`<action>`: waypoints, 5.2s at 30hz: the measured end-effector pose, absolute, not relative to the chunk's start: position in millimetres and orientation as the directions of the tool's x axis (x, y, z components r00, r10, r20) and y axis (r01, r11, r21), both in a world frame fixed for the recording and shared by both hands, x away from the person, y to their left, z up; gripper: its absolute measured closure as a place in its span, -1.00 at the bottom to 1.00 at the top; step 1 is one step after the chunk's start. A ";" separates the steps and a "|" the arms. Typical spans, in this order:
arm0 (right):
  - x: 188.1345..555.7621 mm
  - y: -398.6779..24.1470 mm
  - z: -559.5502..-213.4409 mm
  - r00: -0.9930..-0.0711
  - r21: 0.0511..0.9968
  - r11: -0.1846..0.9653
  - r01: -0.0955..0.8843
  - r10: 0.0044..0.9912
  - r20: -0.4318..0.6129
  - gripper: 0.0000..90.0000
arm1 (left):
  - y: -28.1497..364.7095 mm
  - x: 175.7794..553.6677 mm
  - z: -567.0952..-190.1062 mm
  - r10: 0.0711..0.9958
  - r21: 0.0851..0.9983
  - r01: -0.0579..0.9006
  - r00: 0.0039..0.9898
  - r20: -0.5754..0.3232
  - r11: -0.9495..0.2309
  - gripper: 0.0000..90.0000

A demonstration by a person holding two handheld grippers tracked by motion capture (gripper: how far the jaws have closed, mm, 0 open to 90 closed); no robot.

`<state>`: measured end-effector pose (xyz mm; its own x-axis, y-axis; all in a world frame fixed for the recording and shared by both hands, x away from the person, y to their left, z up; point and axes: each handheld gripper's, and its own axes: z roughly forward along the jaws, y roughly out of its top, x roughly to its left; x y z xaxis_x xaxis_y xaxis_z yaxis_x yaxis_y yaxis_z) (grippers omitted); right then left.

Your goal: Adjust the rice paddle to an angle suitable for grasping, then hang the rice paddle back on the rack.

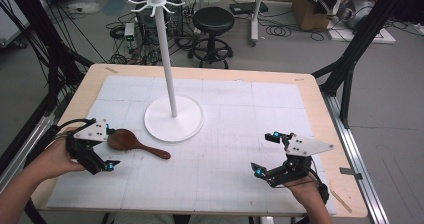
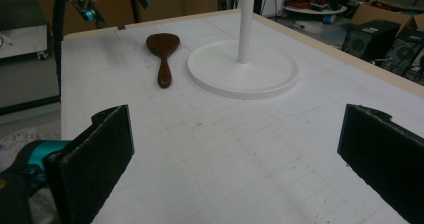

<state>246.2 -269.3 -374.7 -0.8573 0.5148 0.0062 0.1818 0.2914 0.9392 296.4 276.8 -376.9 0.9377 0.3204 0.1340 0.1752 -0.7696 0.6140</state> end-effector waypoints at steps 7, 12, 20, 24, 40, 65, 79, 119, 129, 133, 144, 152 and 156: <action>246.6 -269.8 -375.1 -0.859 0.940 0.290 0.181 0.512 0.007 -0.99 | 268.0 300.1 -375.1 0.263 0.567 0.142 0.955 0.137 -0.812 -0.95; 247.2 -270.2 -375.4 -0.860 0.939 0.292 0.182 0.510 0.008 -0.99 | 260.0 303.4 -377.7 0.223 0.525 0.121 0.965 0.135 -0.842 -0.93; 246.6 -272.8 -375.8 -0.863 0.942 0.282 0.182 0.505 0.016 -0.99 | 249.0 308.4 -383.8 0.184 0.480 0.114 0.978 0.101 -0.870 -0.88; 246.7 -272.7 -376.2 -0.864 0.941 0.283 0.184 0.504 0.017 -0.99 | 242.4 309.9 -385.0 0.162 0.437 0.099 0.981 0.110 -0.894 -0.88; 246.7 -271.3 -378.8 -0.868 0.936 0.300 0.186 0.497 0.013 -0.99 | 221.4 320.2 -384.8 0.084 0.317 0.039 0.988 0.130 -0.948 -0.85; 246.0 -270.6 -382.3 -0.874 0.931 0.310 0.192 0.485 0.018 -0.99 | 189.0 333.2 -391.7 -0.027 0.166 -0.052 0.989 0.148 -0.985 -0.65; 247.2 -269.7 -383.6 -0.875 0.928 0.317 0.194 0.483 0.018 -0.99 | 182.6 339.1 -400.4 -0.047 0.128 -0.065 0.989 0.139 -0.990 -0.55; 248.6 -266.8 -387.3 -0.881 0.921 0.331 0.207 0.472 0.029 -0.99 | 162.1 357.7 -409.1 -0.120 0.050 -0.125 0.989 0.092 -0.991 -0.14; 248.5 -266.6 -385.9 -0.883 0.922 0.329 0.202 0.468 0.027 -0.99 | 154.7 357.6 -408.9 -0.166 0.012 -0.168 0.982 0.087 -0.986 -0.04; 249.8 -265.4 -385.0 -0.882 0.923 0.325 0.206 0.471 0.031 -0.99 | 154.3 357.1 -409.4 -0.175 0.015 -0.177 0.981 0.089 -0.984 0.00; 251.3 -265.1 -385.5 -0.882 0.921 0.326 0.211 0.471 0.036 -0.99 | 155.3 360.6 -410.4 -0.168 0.018 -0.170 0.983 0.076 -0.985 0.03; 252.5 -263.0 -385.7 -0.884 0.921 0.327 0.209 0.466 0.035 -0.99 | 154.6 359.4 -411.2 -0.171 0.016 -0.173 0.982 0.074 -0.985 0.05; 252.3 -262.5 -386.0 -0.887 0.920 0.333 0.208 0.460 0.034 -0.99 | 153.6 360.1 -413.3 -0.173 0.018 -0.175 0.982 0.072 -0.984 0.07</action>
<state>252.3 -262.5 -386.0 -0.8875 0.4596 0.0342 0.2079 0.3331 0.9197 360.1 153.6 -413.3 0.9822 -0.1734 0.0720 -0.1751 -0.9844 0.0177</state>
